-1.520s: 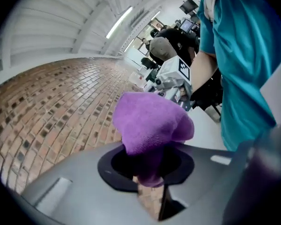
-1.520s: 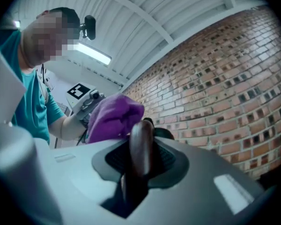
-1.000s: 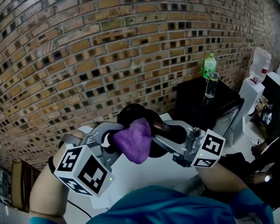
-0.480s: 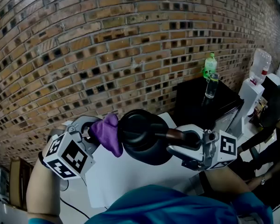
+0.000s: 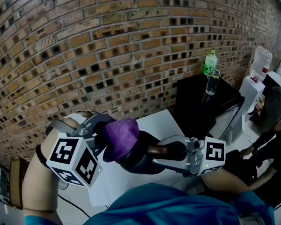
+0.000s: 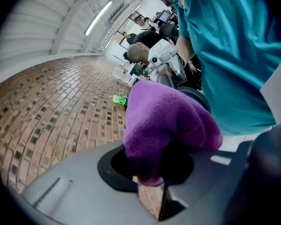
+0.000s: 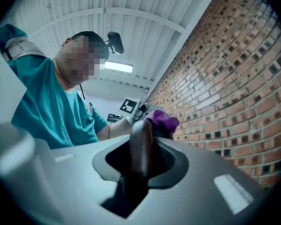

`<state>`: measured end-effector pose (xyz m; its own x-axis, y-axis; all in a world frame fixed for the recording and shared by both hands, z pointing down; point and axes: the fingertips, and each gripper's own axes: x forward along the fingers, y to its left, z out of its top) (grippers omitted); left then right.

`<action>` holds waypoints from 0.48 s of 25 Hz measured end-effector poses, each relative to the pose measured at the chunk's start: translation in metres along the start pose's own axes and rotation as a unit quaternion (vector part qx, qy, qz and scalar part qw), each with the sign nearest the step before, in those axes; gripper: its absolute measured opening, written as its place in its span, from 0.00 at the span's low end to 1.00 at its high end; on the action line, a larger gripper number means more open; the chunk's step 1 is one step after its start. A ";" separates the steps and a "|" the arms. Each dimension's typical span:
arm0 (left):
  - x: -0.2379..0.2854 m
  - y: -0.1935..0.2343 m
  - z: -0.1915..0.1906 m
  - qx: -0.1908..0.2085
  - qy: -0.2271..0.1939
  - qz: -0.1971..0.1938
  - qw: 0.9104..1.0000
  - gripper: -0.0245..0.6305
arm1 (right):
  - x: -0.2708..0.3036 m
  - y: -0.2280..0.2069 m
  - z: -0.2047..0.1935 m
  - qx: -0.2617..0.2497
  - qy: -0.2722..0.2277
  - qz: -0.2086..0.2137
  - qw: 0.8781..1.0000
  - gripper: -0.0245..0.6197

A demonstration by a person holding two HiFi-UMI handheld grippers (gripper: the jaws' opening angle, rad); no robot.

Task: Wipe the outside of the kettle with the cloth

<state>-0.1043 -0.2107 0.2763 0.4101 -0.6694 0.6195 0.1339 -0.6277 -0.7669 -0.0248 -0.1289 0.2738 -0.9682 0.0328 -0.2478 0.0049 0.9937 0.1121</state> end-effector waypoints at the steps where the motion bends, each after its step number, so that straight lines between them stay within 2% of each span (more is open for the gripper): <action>1: 0.003 -0.003 -0.005 -0.002 0.001 -0.006 1.000 0.16 | -0.001 0.000 -0.001 0.002 -0.001 -0.001 1.000 0.18; 8: 0.014 -0.031 -0.036 -0.053 0.009 -0.042 0.998 0.16 | -0.018 -0.006 0.006 0.004 -0.022 -0.017 1.000 0.18; 12: 0.021 -0.050 -0.032 -0.106 -0.020 -0.058 0.992 0.16 | -0.024 -0.009 0.018 0.003 -0.034 -0.020 0.999 0.18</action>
<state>-0.1312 -0.2060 0.3335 0.4390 -0.5740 0.6913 -0.0085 -0.7720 -0.6356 0.0024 -0.1364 0.2616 -0.9482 -0.0005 -0.3177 -0.0323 0.9950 0.0950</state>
